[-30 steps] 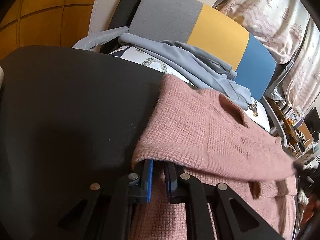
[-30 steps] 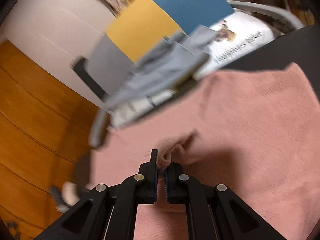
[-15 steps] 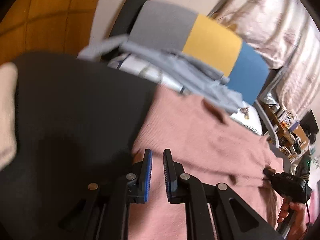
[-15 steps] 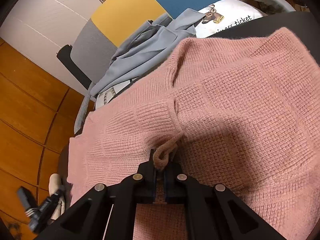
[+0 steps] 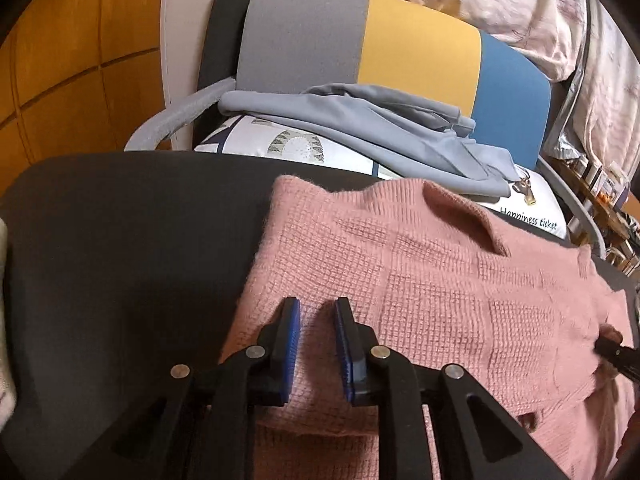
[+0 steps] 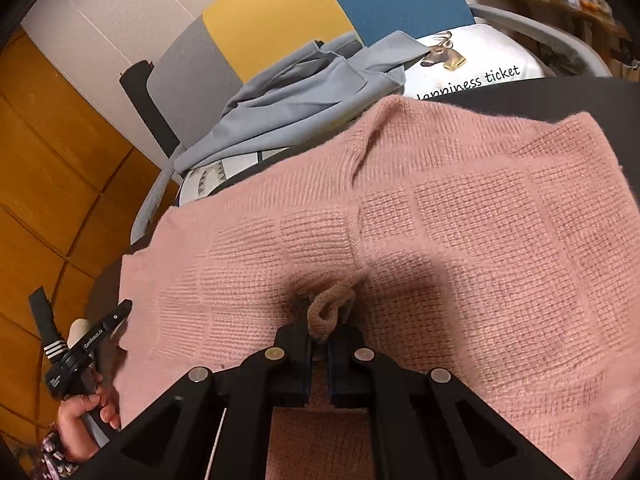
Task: Fold clothes
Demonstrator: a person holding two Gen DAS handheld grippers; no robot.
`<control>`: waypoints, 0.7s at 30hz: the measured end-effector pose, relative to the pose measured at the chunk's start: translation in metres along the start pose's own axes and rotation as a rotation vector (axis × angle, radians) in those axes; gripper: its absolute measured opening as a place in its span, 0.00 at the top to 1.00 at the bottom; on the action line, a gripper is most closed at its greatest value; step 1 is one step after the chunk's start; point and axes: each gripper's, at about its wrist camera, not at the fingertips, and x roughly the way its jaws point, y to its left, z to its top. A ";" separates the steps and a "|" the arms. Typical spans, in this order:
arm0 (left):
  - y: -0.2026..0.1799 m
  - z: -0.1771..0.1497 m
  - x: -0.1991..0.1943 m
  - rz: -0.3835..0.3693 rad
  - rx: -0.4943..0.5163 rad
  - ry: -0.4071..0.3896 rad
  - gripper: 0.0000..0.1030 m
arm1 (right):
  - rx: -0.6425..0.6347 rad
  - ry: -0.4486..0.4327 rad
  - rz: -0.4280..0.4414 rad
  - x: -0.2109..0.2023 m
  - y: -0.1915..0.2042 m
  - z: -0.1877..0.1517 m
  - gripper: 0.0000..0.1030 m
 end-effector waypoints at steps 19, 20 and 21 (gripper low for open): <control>-0.002 -0.006 0.001 0.031 0.021 -0.014 0.82 | -0.487 0.041 0.003 0.103 0.190 -0.003 0.89; -0.002 -0.006 0.001 0.031 0.019 -0.014 0.82 | -0.492 0.043 0.002 0.107 0.186 -0.004 0.91; -0.002 -0.006 0.002 0.031 0.018 -0.015 0.81 | -0.488 0.041 0.005 0.106 0.181 -0.003 0.94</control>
